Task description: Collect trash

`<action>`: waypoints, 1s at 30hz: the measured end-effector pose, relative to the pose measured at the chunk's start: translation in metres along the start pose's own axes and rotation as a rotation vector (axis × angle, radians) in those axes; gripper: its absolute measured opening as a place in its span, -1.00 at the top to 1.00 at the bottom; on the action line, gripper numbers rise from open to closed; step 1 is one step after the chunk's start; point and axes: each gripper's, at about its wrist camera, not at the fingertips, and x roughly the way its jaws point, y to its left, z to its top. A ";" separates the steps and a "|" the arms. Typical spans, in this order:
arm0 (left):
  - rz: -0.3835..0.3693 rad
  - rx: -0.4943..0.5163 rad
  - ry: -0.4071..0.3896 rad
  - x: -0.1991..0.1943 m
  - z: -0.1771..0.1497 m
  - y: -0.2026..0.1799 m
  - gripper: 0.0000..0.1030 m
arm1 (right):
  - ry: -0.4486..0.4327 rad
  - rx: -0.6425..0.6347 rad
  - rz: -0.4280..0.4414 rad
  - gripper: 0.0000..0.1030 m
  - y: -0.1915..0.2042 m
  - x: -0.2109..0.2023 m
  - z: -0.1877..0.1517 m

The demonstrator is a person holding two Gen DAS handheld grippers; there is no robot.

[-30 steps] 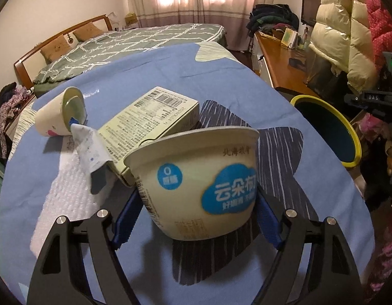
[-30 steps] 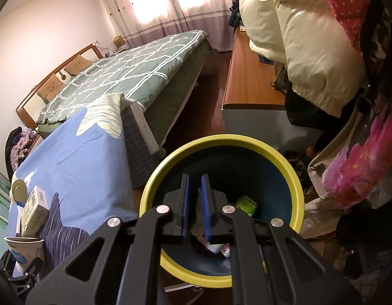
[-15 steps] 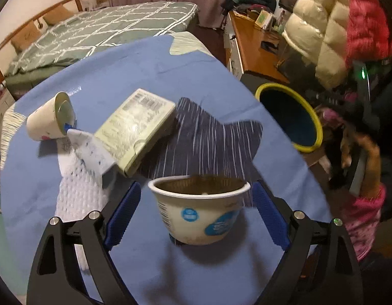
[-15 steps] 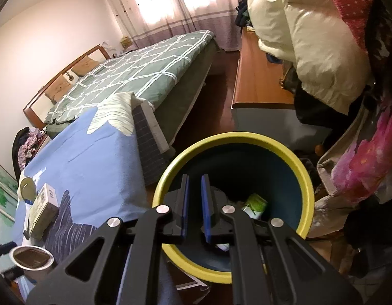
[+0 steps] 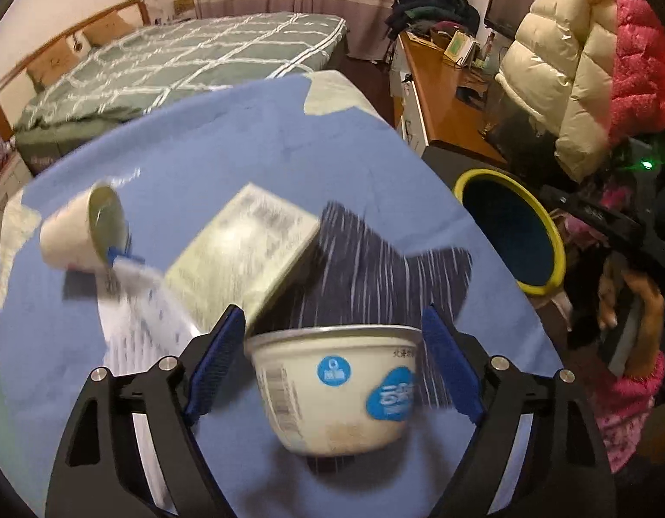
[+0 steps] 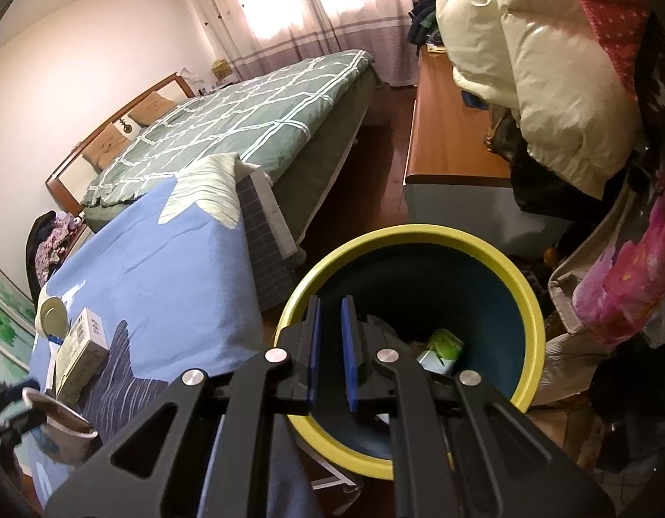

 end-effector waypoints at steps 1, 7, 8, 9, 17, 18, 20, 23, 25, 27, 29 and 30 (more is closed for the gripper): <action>0.010 0.010 0.003 0.006 0.008 -0.001 -0.61 | 0.001 0.000 -0.001 0.82 0.000 0.000 0.000; 0.015 -0.005 0.003 0.036 0.049 0.008 -0.61 | 0.004 0.005 -0.006 0.82 -0.002 0.000 0.000; 0.028 -0.013 -0.010 0.037 0.056 0.013 -0.61 | 0.006 0.006 -0.006 0.82 -0.002 0.001 0.000; 0.060 -0.029 -0.025 0.037 0.062 0.019 -0.61 | 0.008 0.006 -0.004 0.82 -0.002 0.001 0.000; 0.070 -0.080 -0.199 -0.028 0.028 0.031 -0.59 | 0.012 -0.011 0.097 0.82 0.007 -0.004 -0.004; 0.086 -0.078 -0.209 -0.037 0.015 0.031 -0.59 | 0.008 -0.029 0.130 0.82 0.015 -0.010 -0.007; 0.119 -0.089 -0.226 -0.052 -0.006 0.034 -0.59 | 0.007 -0.085 0.181 0.82 0.034 -0.021 -0.014; 0.185 -0.129 -0.246 -0.071 -0.043 0.046 -0.59 | 0.058 -0.196 0.300 0.82 0.071 -0.029 -0.029; 0.221 -0.172 -0.260 -0.082 -0.067 0.056 -0.59 | 0.118 -0.267 0.374 0.82 0.098 -0.028 -0.042; 0.244 -0.203 -0.258 -0.089 -0.087 0.065 -0.59 | 0.178 -0.306 0.435 0.82 0.117 -0.023 -0.053; 0.257 -0.240 -0.267 -0.094 -0.100 0.072 -0.59 | 0.244 -0.328 0.486 0.82 0.134 -0.016 -0.065; 0.263 -0.258 -0.274 -0.098 -0.107 0.076 -0.59 | 0.276 -0.332 0.501 0.82 0.141 -0.011 -0.070</action>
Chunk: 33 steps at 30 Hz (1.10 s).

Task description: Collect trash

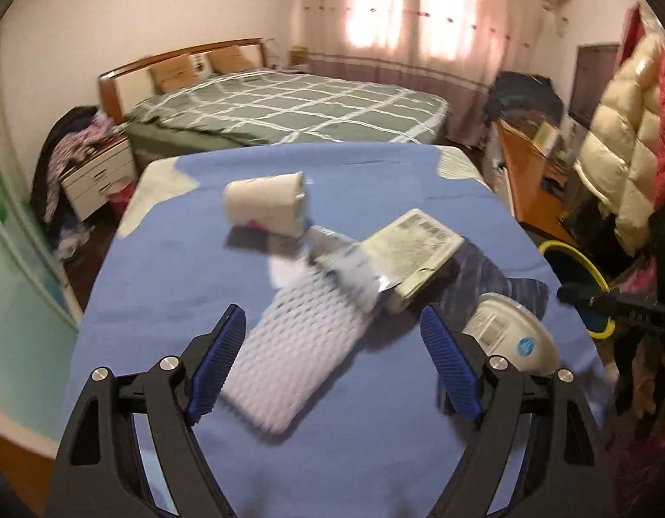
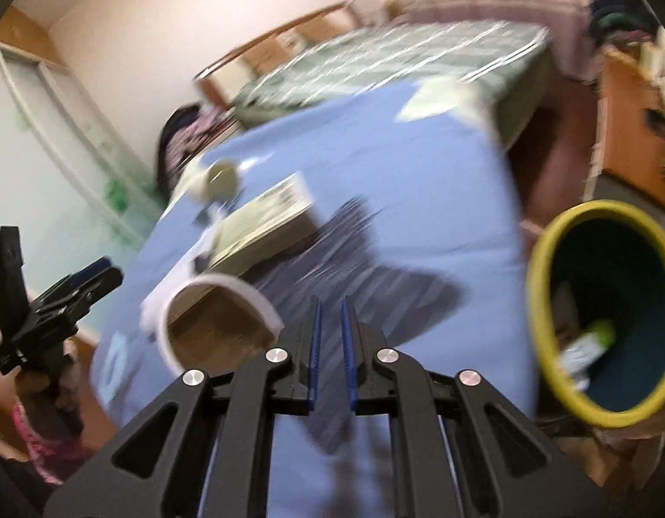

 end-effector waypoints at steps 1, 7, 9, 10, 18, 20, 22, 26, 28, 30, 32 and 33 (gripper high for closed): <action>0.005 -0.012 -0.005 -0.003 -0.003 0.004 -0.59 | 0.020 -0.001 0.009 0.82 0.003 0.006 -0.001; 0.002 -0.011 -0.020 -0.009 -0.015 0.005 -0.60 | 0.105 0.035 0.060 0.82 0.015 0.028 -0.007; -0.013 -0.004 -0.024 -0.009 -0.016 0.001 -0.60 | 0.130 0.045 0.054 0.82 0.016 0.034 -0.009; -0.019 -0.003 -0.025 -0.009 -0.016 -0.001 -0.60 | 0.137 0.045 0.044 0.82 0.018 0.038 -0.010; -0.028 -0.012 -0.047 -0.016 -0.018 -0.002 -0.60 | 0.129 -0.003 0.044 0.91 0.042 0.044 -0.012; -0.018 -0.023 -0.058 -0.020 -0.018 0.003 -0.61 | 0.110 -0.033 0.044 0.94 0.053 0.041 -0.009; -0.005 -0.035 -0.069 -0.024 -0.017 0.009 -0.61 | 0.083 -0.060 0.043 0.94 0.062 0.035 -0.007; 0.010 -0.055 -0.083 -0.029 -0.018 0.019 -0.63 | 0.013 -0.116 0.030 1.00 0.079 0.016 -0.004; 0.010 -0.063 -0.086 -0.031 -0.018 0.022 -0.64 | -0.012 -0.133 0.020 1.00 0.085 0.008 -0.002; 0.004 -0.066 -0.087 -0.031 -0.019 0.023 -0.64 | -0.028 -0.144 0.008 1.00 0.088 0.001 0.001; 0.002 -0.063 -0.089 -0.031 -0.020 0.022 -0.64 | -0.029 -0.183 -0.048 0.99 0.093 -0.002 0.000; 0.001 -0.063 -0.089 -0.031 -0.020 0.022 -0.64 | -0.032 -0.193 -0.071 0.99 0.096 -0.001 -0.001</action>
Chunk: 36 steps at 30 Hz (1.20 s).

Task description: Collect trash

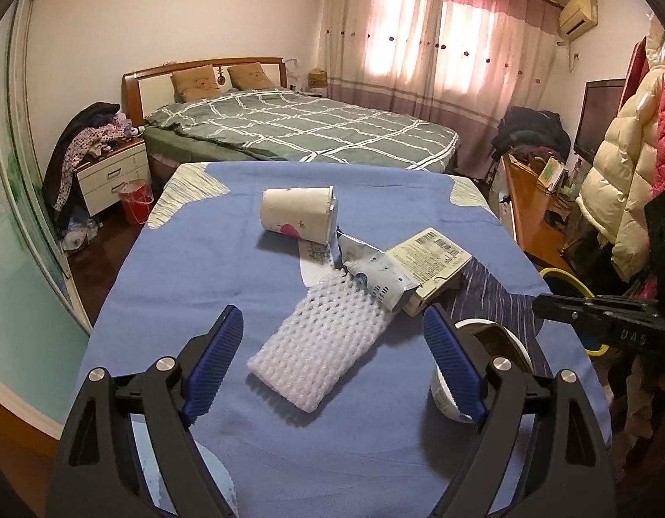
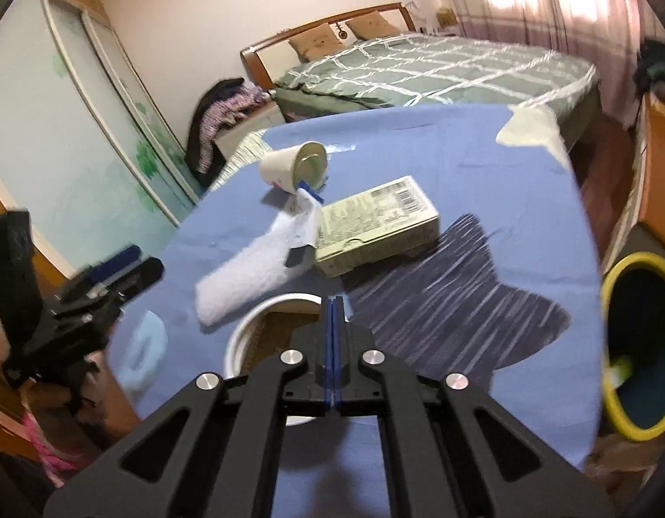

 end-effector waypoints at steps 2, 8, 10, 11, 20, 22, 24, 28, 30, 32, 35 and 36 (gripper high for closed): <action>-0.003 -0.003 -0.002 -0.001 0.000 0.001 -0.64 | 0.016 -0.045 -0.044 0.99 0.009 0.007 -0.004; -0.011 -0.008 -0.011 -0.004 -0.002 0.004 -0.65 | 0.065 -0.084 -0.090 0.99 0.021 0.030 -0.013; -0.012 -0.011 -0.015 -0.005 -0.002 0.005 -0.67 | 0.067 -0.094 -0.103 0.99 0.023 0.033 -0.013; -0.014 -0.012 -0.016 -0.006 -0.002 0.006 -0.67 | 0.072 -0.097 -0.100 0.99 0.025 0.034 -0.013; -0.029 -0.028 -0.017 -0.005 -0.004 0.012 -0.67 | 0.144 -0.156 -0.135 0.99 0.041 0.056 -0.022; -0.031 -0.030 -0.016 -0.005 -0.005 0.013 -0.67 | 0.126 -0.139 -0.111 0.99 0.040 0.051 -0.020; -0.026 -0.030 -0.017 -0.005 -0.005 0.015 -0.67 | 0.100 -0.142 -0.102 0.99 0.042 0.041 -0.016; -0.026 -0.042 -0.025 -0.005 -0.003 0.018 -0.67 | 0.064 -0.173 -0.159 0.69 0.046 0.028 -0.014; -0.026 -0.043 -0.028 -0.006 -0.004 0.019 -0.68 | 0.080 -0.191 -0.182 0.69 0.049 0.030 -0.016; -0.031 -0.045 -0.025 -0.006 -0.005 0.020 -0.68 | 0.093 -0.198 -0.206 0.69 0.049 0.034 -0.020; -0.041 -0.050 -0.023 -0.007 -0.006 0.022 -0.68 | 0.108 -0.180 -0.211 0.69 0.046 0.039 -0.022; -0.044 -0.050 -0.022 -0.007 -0.007 0.022 -0.68 | 0.101 -0.172 -0.213 0.69 0.045 0.038 -0.021</action>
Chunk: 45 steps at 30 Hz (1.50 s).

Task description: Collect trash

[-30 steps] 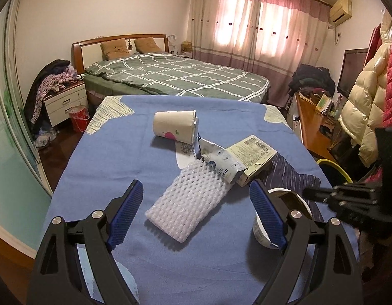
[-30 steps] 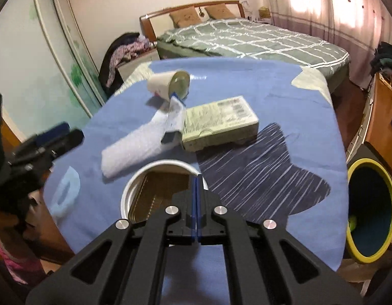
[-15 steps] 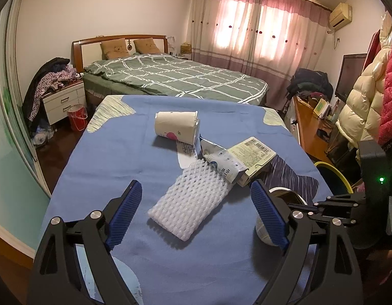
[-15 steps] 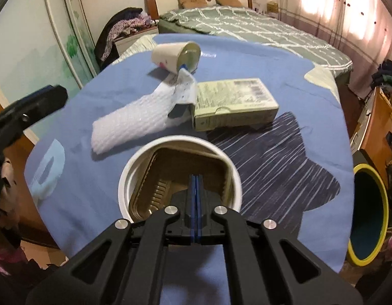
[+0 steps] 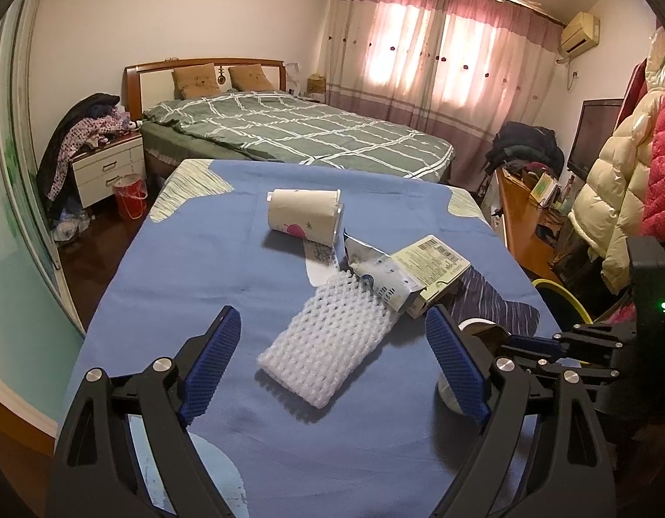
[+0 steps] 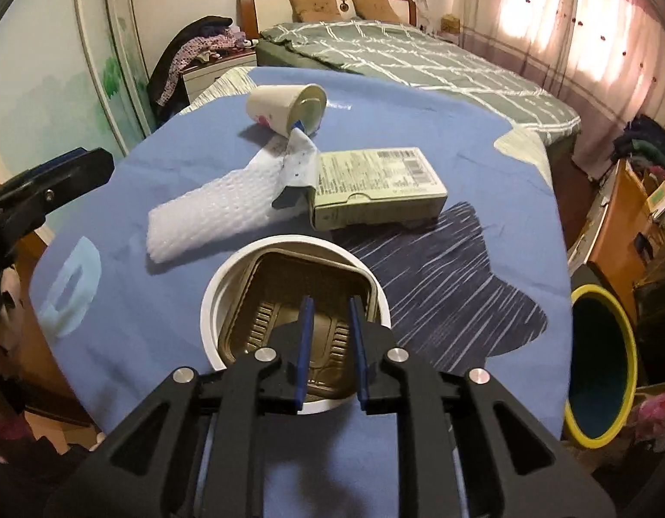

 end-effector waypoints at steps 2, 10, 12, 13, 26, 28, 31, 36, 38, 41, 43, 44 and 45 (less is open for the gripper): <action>-0.004 -0.002 0.000 0.000 0.000 0.002 -0.68 | -0.019 0.013 -0.012 0.69 -0.002 -0.003 0.001; -0.019 -0.025 -0.003 0.001 -0.002 0.010 -0.68 | -0.012 0.003 -0.052 0.69 -0.001 -0.002 -0.002; -0.024 -0.025 -0.001 0.002 -0.002 0.010 -0.68 | -0.008 0.006 -0.058 0.69 0.000 0.000 -0.002; -0.026 -0.025 -0.001 0.002 -0.003 0.011 -0.68 | -0.009 0.009 -0.054 0.69 0.000 -0.001 -0.001; -0.040 -0.043 0.001 0.004 -0.005 0.013 -0.68 | -0.006 -0.027 -0.112 0.91 0.008 0.007 0.003; -0.040 -0.046 0.001 0.004 -0.005 0.014 -0.68 | -0.019 -0.032 -0.103 0.91 0.008 0.003 0.003; -0.041 -0.045 0.000 0.004 -0.005 0.013 -0.68 | -0.049 -0.026 -0.081 0.93 0.008 -0.008 0.006; -0.043 -0.044 0.001 0.004 -0.006 0.012 -0.68 | -0.126 -0.005 -0.077 0.93 0.002 -0.035 0.013; -0.047 -0.039 0.002 0.004 -0.006 0.011 -0.68 | -0.144 0.027 -0.032 0.93 -0.006 -0.043 0.018; -0.056 -0.025 0.005 0.004 -0.006 0.007 -0.68 | -0.138 0.082 0.055 0.93 -0.019 -0.045 0.023; -0.065 -0.005 0.006 0.003 -0.007 0.003 -0.68 | -0.135 0.103 0.022 0.93 -0.026 -0.041 0.024; -0.071 0.011 0.006 0.003 -0.007 -0.001 -0.69 | -0.130 0.125 0.043 0.93 -0.031 -0.040 0.024; -0.076 0.032 0.008 0.003 -0.008 -0.004 -0.70 | -0.127 0.150 0.064 0.93 -0.038 -0.040 0.025</action>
